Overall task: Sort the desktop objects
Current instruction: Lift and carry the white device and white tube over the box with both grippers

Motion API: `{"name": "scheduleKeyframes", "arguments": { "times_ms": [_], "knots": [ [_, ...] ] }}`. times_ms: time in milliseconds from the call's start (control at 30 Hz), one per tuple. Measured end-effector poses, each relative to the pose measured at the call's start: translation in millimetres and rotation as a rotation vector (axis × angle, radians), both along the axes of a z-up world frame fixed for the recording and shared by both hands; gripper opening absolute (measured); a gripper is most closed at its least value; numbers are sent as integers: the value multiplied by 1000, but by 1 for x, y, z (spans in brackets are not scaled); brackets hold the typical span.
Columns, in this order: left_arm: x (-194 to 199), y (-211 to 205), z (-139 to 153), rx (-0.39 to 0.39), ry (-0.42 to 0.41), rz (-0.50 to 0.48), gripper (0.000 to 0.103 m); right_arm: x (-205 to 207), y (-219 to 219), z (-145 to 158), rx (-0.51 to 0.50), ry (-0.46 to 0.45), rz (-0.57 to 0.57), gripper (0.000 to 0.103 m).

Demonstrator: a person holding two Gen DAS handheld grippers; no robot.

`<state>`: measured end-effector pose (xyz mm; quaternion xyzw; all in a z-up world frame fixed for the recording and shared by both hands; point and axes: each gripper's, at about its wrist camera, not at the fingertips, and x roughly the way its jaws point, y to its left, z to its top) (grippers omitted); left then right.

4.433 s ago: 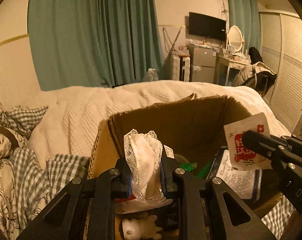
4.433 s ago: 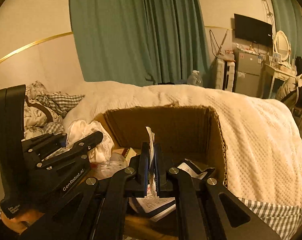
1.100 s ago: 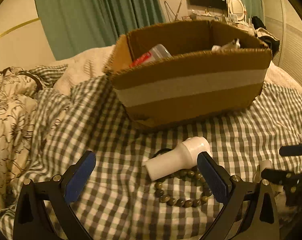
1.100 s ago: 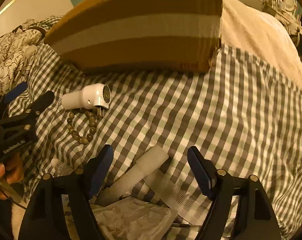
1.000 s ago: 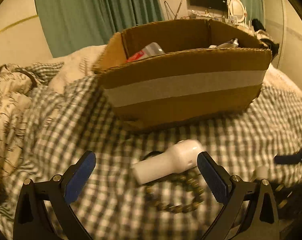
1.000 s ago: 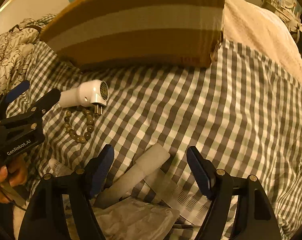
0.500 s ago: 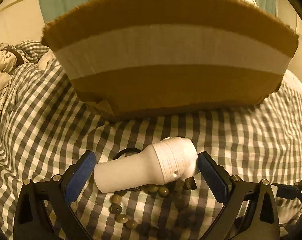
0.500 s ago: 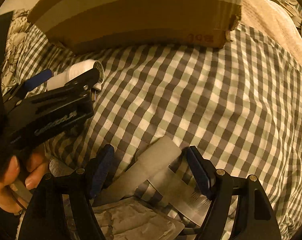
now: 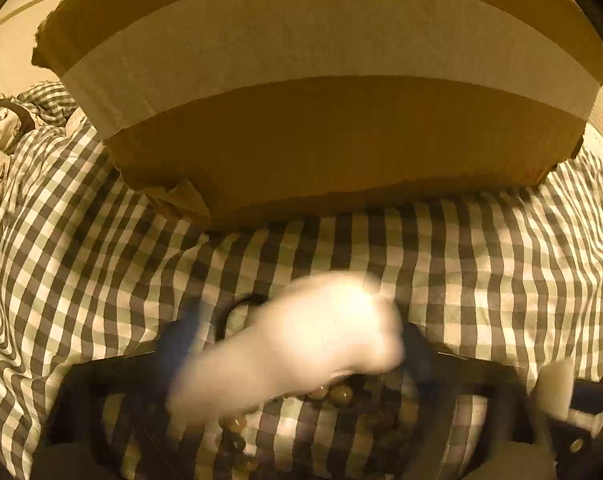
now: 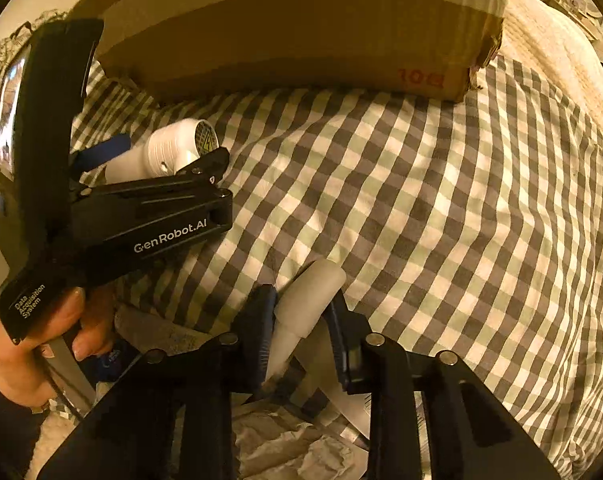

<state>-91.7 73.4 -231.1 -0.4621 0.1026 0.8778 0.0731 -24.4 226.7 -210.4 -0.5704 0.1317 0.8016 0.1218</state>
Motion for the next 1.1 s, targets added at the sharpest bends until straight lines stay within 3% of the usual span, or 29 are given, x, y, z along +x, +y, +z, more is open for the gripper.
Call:
{"name": "scheduleKeyframes", "arguments": {
  "times_ms": [200,600,767,1100],
  "knots": [
    [6,-8,5,-11,19,3,63,4,7,27,2,93,-7,18],
    [32,-51,41,108,55,58,62,23,15,63,37,264,-13,16],
    [47,-33,65,112,145,65,62,39,12,85,81,342,-6,16],
    [77,-43,117,150,302,4,62,54,-3,127,160,475,-5,16]
  ]
}}
